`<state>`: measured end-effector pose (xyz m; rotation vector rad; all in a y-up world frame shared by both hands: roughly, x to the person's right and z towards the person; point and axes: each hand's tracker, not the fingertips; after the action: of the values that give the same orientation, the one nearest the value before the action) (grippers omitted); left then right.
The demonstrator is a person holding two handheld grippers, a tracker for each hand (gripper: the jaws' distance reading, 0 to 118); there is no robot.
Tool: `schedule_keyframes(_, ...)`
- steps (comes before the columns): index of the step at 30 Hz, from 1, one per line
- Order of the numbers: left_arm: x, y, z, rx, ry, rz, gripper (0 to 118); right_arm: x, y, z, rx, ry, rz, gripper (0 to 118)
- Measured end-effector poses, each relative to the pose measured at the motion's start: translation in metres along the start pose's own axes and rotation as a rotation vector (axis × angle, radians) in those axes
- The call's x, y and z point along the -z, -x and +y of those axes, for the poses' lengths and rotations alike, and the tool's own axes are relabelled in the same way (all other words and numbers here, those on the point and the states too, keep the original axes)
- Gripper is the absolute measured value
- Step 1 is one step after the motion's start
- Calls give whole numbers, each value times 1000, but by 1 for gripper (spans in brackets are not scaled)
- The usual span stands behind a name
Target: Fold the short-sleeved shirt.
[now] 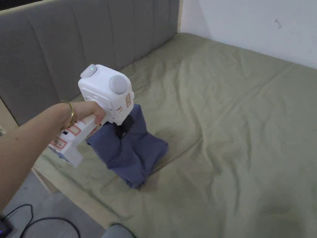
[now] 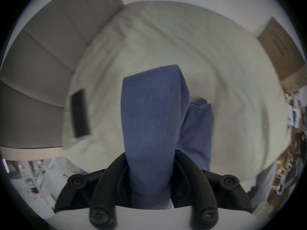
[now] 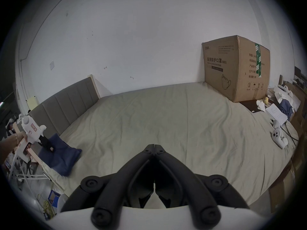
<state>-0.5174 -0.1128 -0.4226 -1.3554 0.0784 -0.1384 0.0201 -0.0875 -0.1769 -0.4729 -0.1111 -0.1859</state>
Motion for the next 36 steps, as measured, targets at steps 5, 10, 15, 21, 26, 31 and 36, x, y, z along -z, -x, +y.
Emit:
schedule_keyframes(5,24,27,9,-32,-84,293,77,14,1,-4,-5,34,0,0)
schedule_keyframes(10,8,26,-5,-152,-257,403,74,16,-1,3,-20,19,10,0)
schedule_keyframes(15,-67,-17,-30,-218,-643,288,8,7,-8,18,-86,-32,16,0)
schedule_keyframes(21,-151,-103,-66,-196,-1018,115,2,-16,-14,48,-139,-160,16,0)
schedule_keyframes(26,-186,-173,-91,-150,-1208,-39,0,-38,-25,79,-159,-269,-6,0)
schedule_keyframes(31,-182,-222,-107,-122,-1238,-166,0,-58,-29,92,-227,-355,-70,0)
schedule_keyframes(36,-160,-262,-139,-16,-1212,-198,0,-72,-44,86,-185,-375,-98,0)
